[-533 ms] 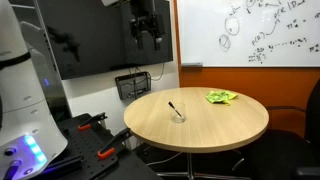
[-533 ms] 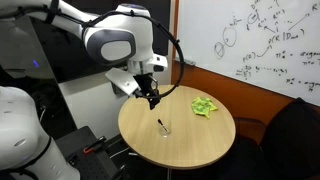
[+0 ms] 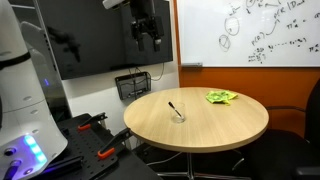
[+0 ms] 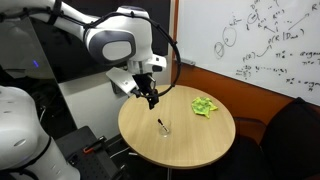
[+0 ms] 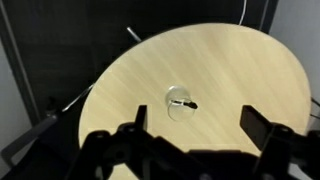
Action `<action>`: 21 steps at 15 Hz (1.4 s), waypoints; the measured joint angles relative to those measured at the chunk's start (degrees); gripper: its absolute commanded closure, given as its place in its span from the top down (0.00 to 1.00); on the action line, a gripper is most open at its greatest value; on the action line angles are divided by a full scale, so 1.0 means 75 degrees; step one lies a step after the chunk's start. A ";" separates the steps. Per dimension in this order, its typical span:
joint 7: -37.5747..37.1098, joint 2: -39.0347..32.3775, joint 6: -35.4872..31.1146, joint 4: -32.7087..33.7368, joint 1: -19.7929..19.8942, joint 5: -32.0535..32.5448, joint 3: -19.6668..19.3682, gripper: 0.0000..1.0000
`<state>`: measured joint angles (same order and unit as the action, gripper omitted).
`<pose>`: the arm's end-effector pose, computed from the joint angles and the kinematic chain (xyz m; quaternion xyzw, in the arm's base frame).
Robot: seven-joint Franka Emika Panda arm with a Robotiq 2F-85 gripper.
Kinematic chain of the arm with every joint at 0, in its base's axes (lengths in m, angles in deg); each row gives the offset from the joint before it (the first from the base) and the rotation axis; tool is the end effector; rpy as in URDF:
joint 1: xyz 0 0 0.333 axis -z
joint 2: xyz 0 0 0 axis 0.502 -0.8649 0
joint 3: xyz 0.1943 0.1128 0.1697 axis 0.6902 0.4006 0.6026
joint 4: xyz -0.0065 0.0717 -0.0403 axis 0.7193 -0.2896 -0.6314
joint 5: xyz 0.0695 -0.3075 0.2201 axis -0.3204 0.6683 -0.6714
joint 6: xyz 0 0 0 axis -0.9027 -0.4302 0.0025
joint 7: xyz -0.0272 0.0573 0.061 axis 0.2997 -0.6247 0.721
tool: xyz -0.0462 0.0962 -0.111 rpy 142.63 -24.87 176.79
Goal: Remove the marker from the plastic cup
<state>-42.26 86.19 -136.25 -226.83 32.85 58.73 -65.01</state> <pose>0.3684 -0.0871 0.3236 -0.9961 0.0256 -0.0722 0.0429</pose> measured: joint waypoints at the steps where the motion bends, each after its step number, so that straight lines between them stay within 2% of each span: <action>1: -0.0468 -0.0234 -0.0158 0.0018 0.0002 -0.0002 0.0211 1.00; 4: -0.2037 -0.1490 -0.0739 0.0302 -0.0034 -0.0213 0.0980 1.00; 6: -0.2754 -0.2623 -0.0972 0.0818 -0.0094 -0.0637 0.1300 1.00; 9: -0.3260 -0.4360 -0.1025 0.1977 -0.0140 -0.1449 0.1388 0.99; 13: -0.3269 -0.6477 -0.0889 0.3616 -0.0027 -0.2745 0.1361 0.90; 14: -0.3269 -0.6912 -0.0804 0.3995 0.0023 -0.2958 0.1361 0.85; 15: -0.3270 -0.7303 -0.0742 0.4349 0.0076 -0.3077 0.1360 0.64; 17: -0.3450 -0.7964 -0.0632 0.4968 0.0145 -0.3145 0.1337 0.58; 21: -0.3844 -0.8758 -0.0393 0.5791 0.0249 -0.3145 0.1288 0.30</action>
<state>-71.10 20.51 -139.20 -183.39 34.72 35.14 -55.35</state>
